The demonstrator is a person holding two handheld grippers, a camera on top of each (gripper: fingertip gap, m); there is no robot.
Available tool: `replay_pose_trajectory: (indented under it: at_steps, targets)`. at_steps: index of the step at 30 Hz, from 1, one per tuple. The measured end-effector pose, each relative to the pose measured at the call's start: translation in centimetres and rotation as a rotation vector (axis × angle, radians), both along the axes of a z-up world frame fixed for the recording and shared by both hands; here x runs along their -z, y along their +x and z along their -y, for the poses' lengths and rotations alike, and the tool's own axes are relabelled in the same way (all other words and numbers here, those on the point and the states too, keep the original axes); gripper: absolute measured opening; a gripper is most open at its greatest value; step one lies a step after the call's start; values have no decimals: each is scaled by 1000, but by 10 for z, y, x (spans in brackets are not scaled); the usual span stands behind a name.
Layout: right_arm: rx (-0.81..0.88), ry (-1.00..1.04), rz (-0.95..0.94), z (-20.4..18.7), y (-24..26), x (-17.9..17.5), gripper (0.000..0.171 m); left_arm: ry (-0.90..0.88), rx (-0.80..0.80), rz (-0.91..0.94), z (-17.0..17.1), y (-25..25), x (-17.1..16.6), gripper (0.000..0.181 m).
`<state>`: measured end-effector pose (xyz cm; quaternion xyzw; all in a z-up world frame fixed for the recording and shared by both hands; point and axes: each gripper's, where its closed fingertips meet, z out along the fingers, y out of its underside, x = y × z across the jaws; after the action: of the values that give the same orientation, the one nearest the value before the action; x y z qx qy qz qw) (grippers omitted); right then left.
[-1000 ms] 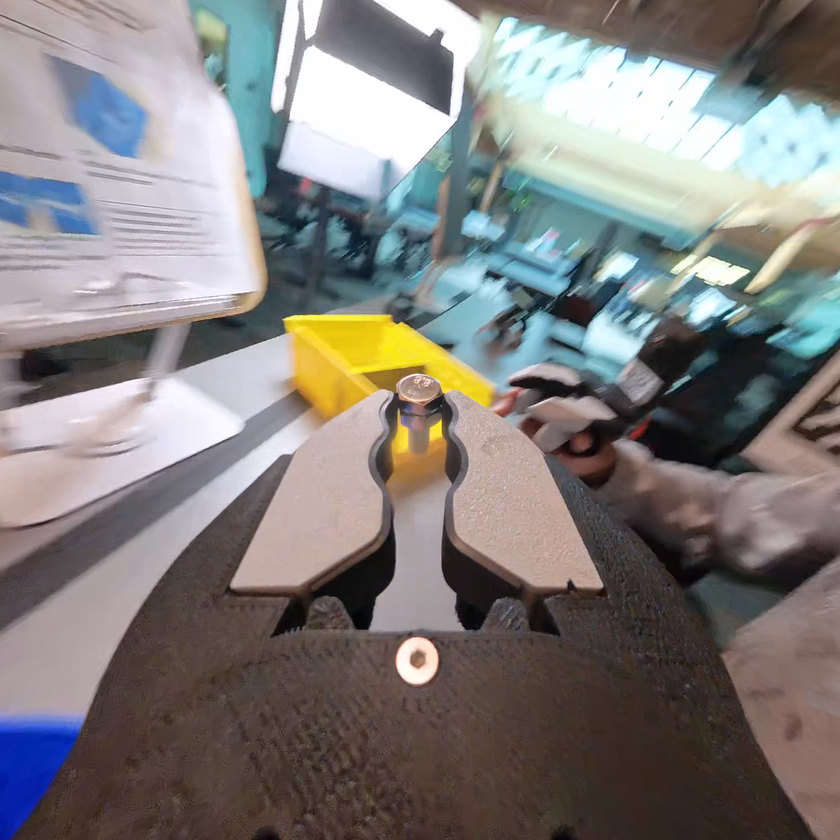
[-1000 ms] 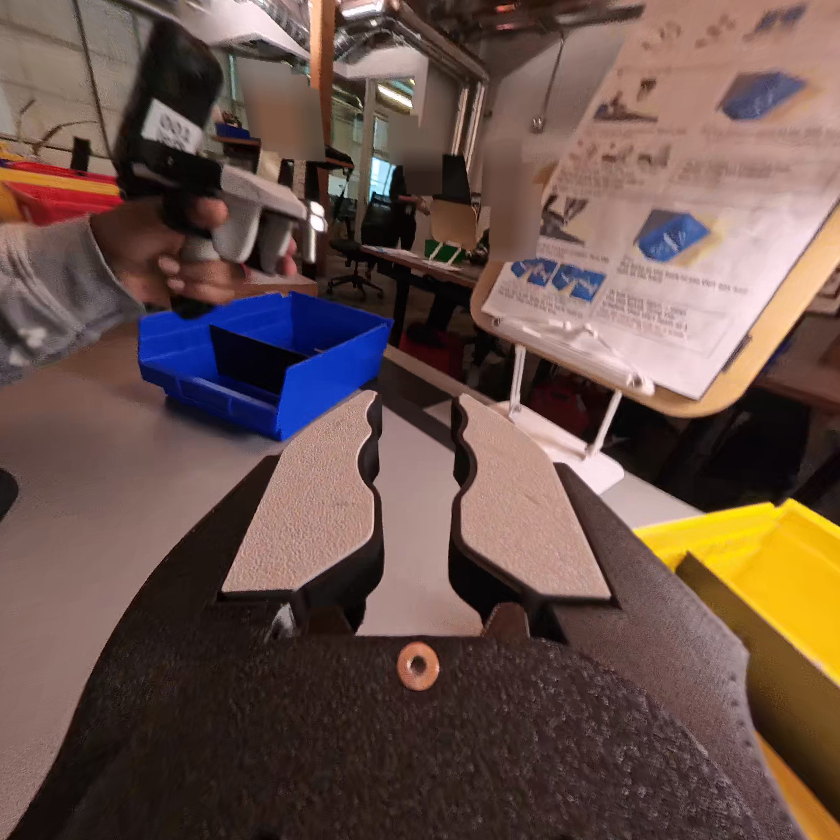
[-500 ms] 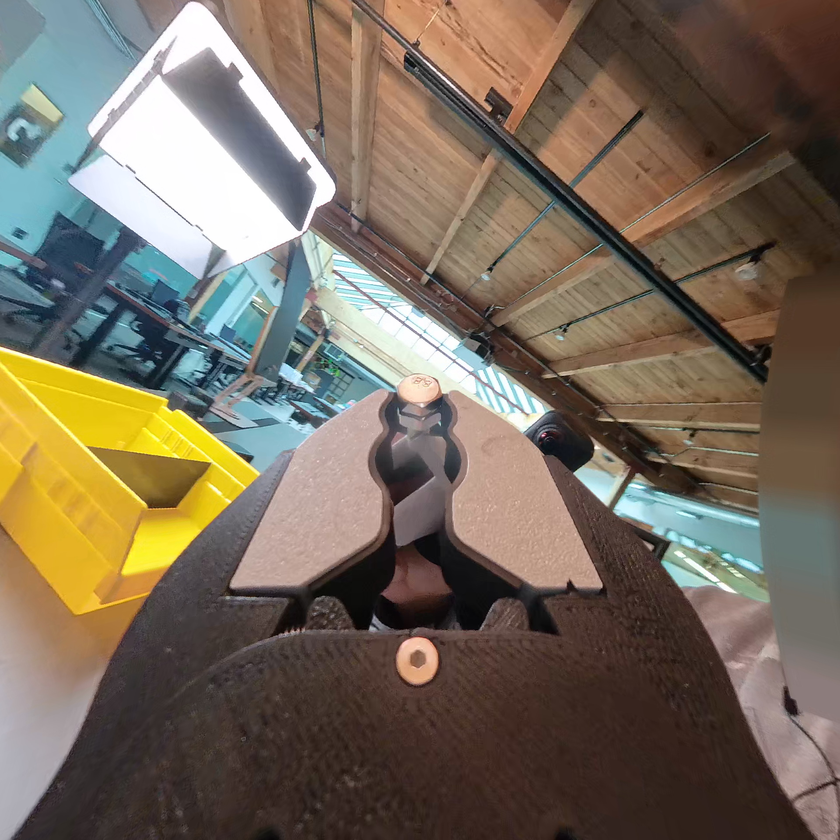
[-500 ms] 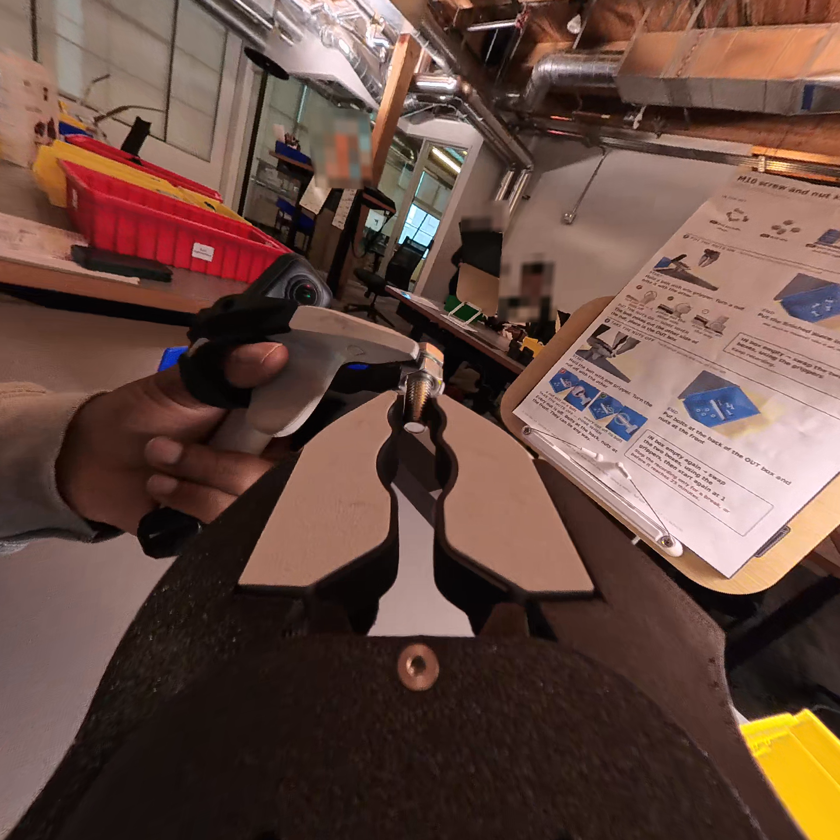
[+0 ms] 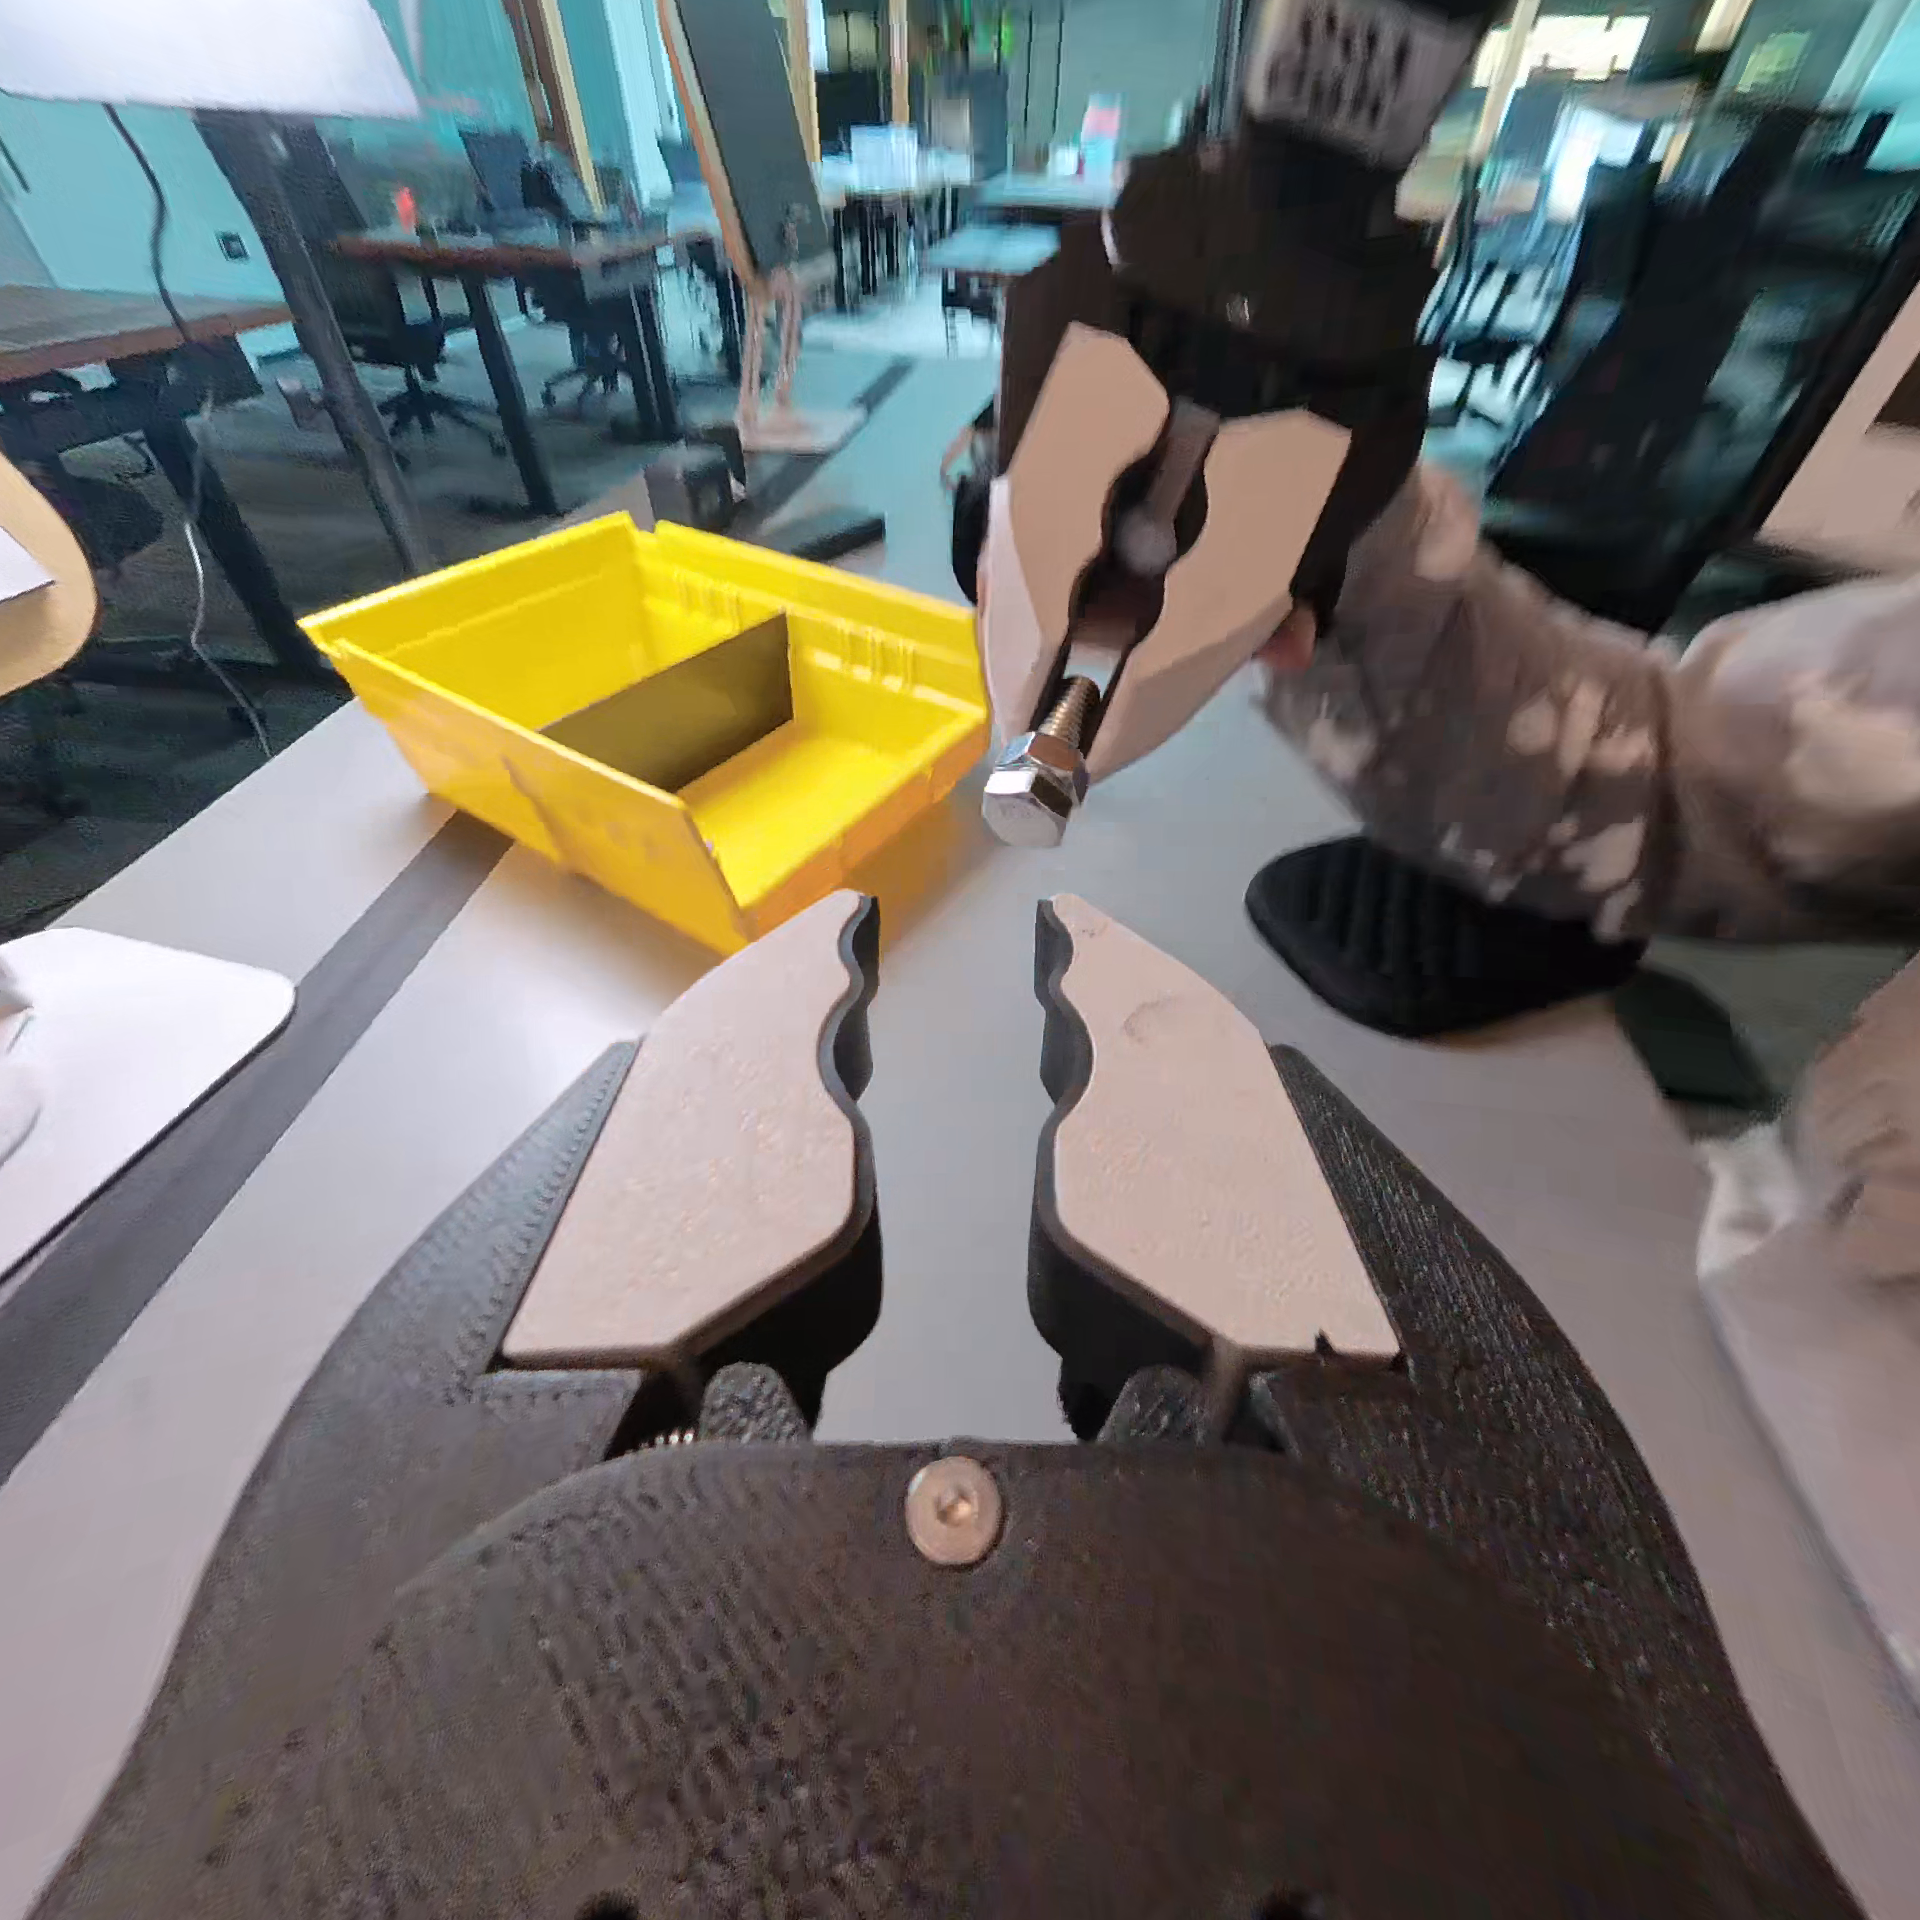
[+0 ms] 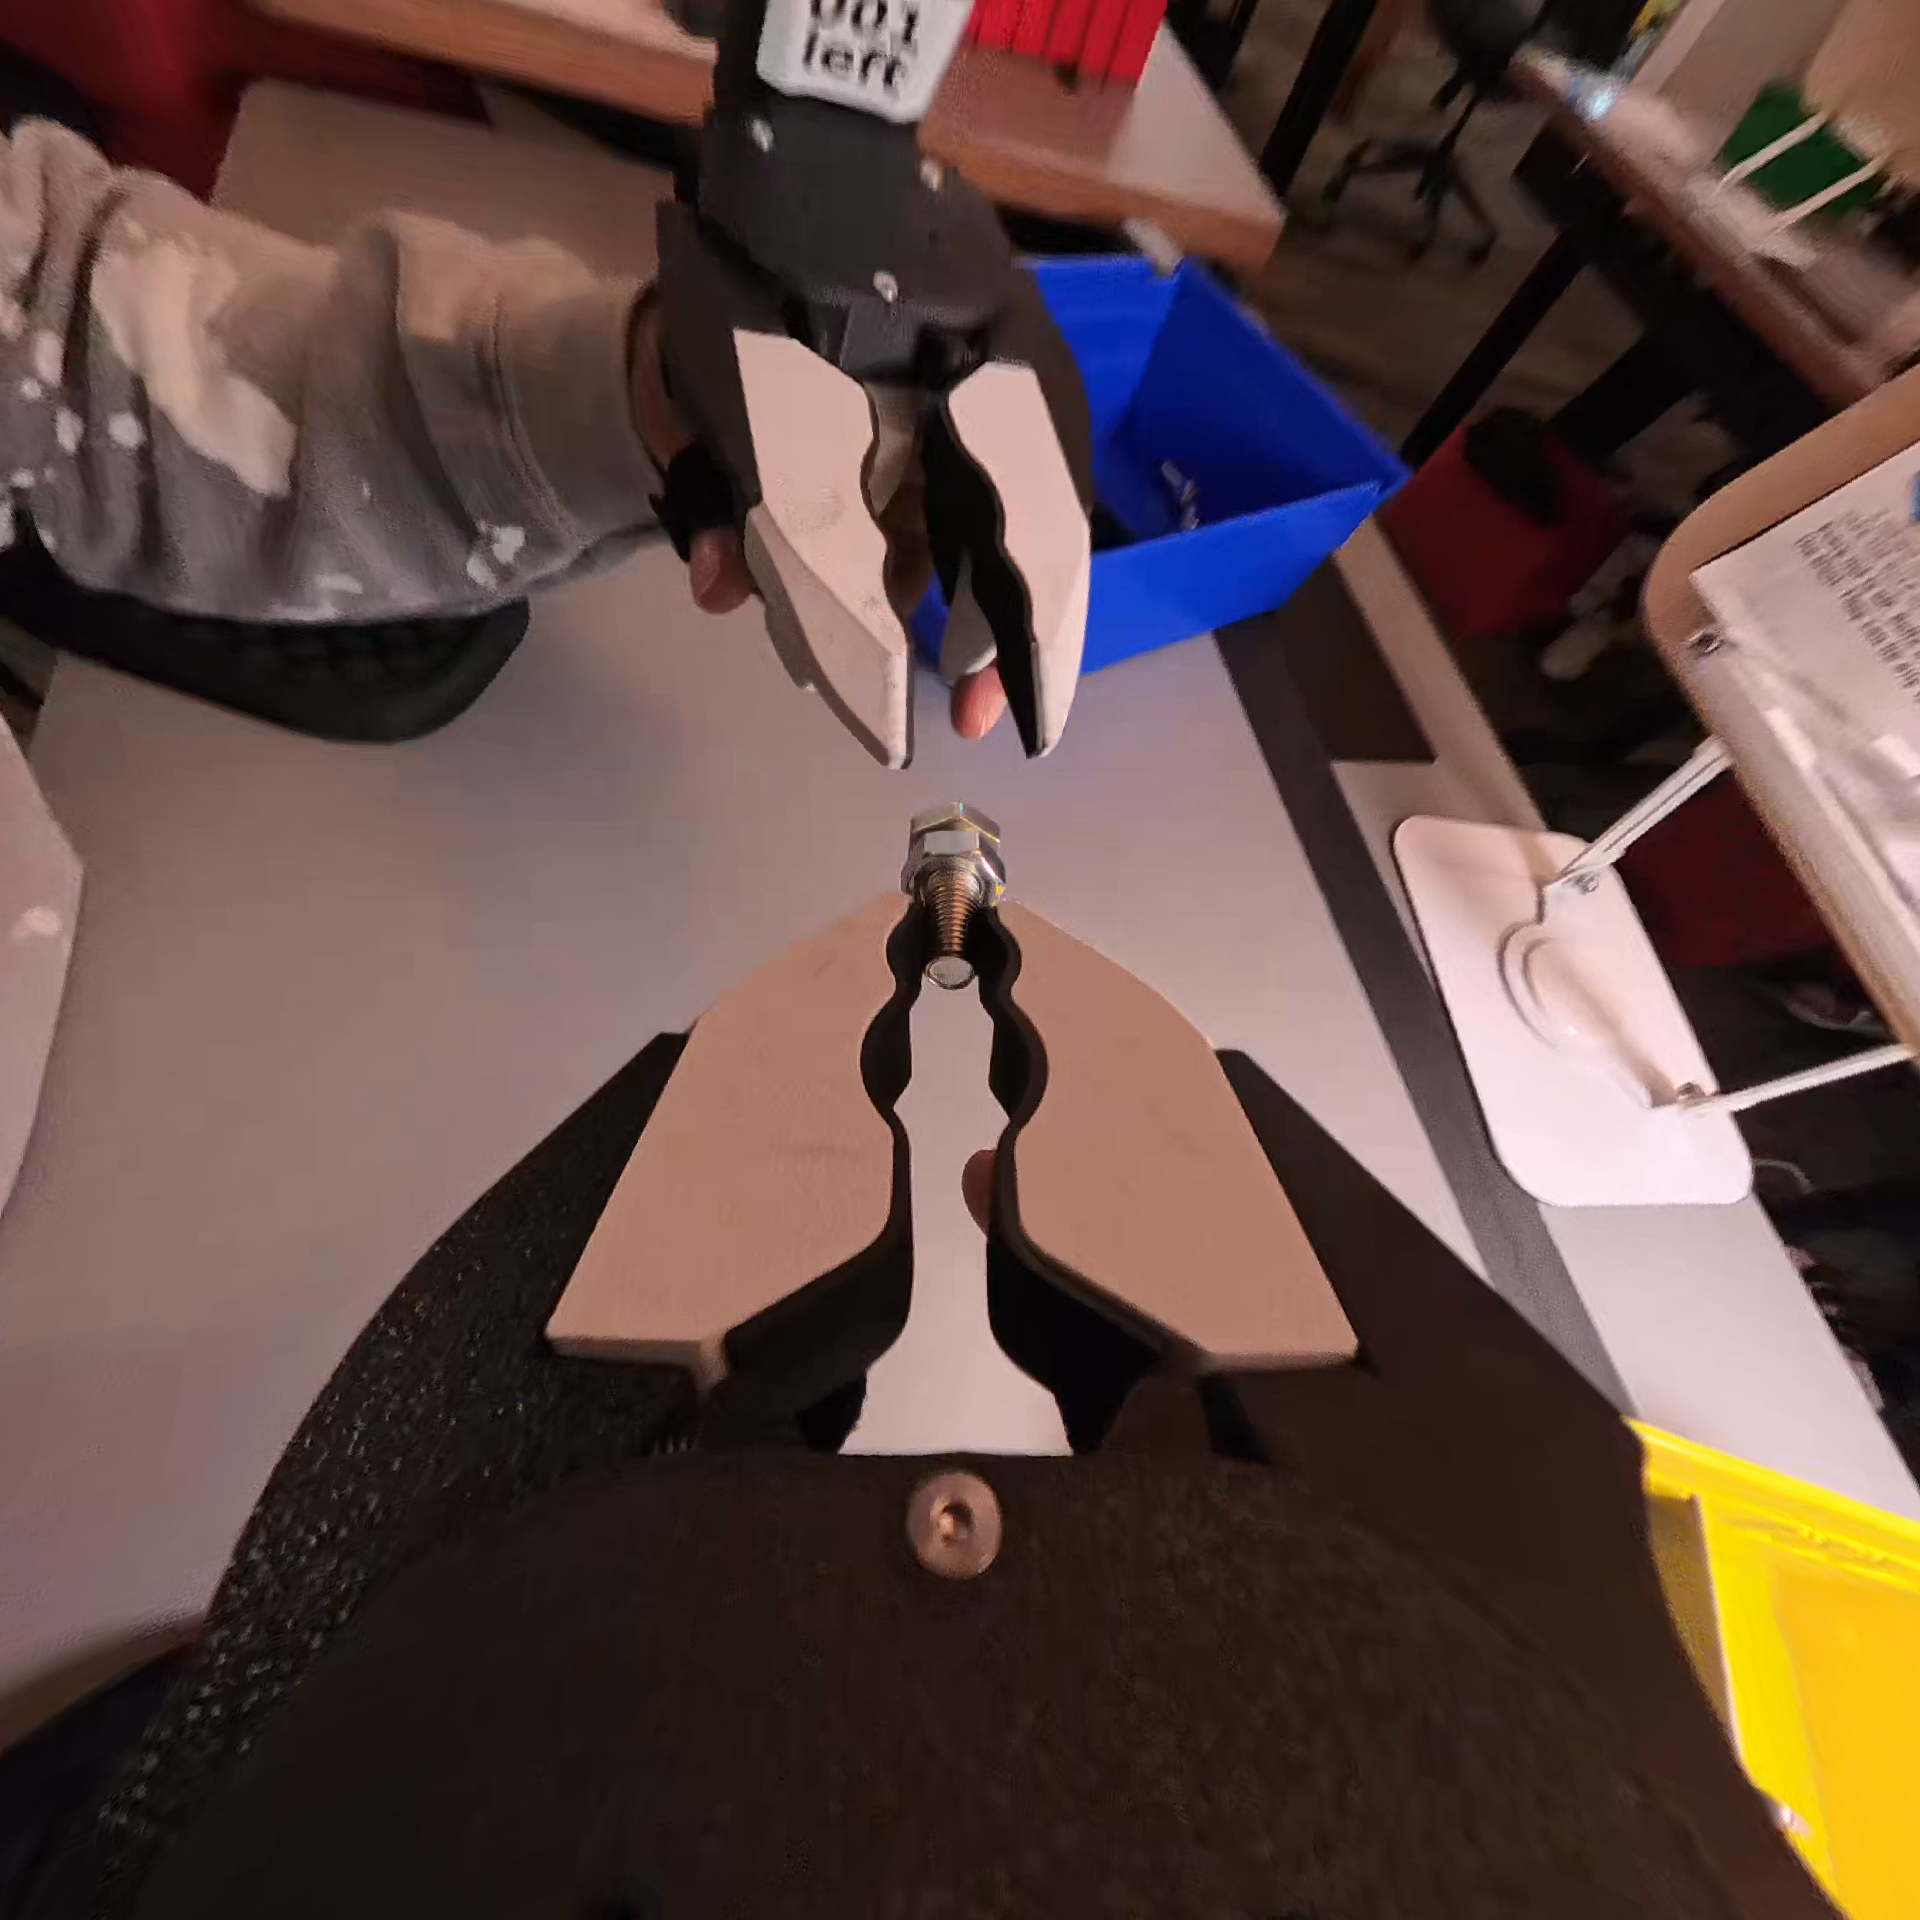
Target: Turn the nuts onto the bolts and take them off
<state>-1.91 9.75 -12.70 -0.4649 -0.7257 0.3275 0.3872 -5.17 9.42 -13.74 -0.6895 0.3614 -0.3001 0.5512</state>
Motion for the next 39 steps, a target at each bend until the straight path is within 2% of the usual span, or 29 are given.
replay_pose_trajectory:
  at_steps: [7, 13, 19, 26, 33, 39]
  targets:
    - [-56, -16, 218, 13, 7, 38, 10, -42, 88, -247, 10, 33, 47, 32]
    - [-85, -21, 302, 18, 8, 54, 10, -56, 123, -280, 14, 40, 59, 19]
    - [-107, -2, 345, 21, 16, 60, 10, -88, 163, -249, 18, 50, 65, 18]
    - [-119, -28, 281, 20, 20, 47, 10, -90, 187, -12, 14, 63, 56, 18]
    - [-149, -194, -1, 14, 10, 5, 12, -75, 189, 349, 11, 60, 18, 18]
    - [-51, -284, -237, -7, 1, -31, 22, 14, 70, 511, 0, 42, -3, 18]
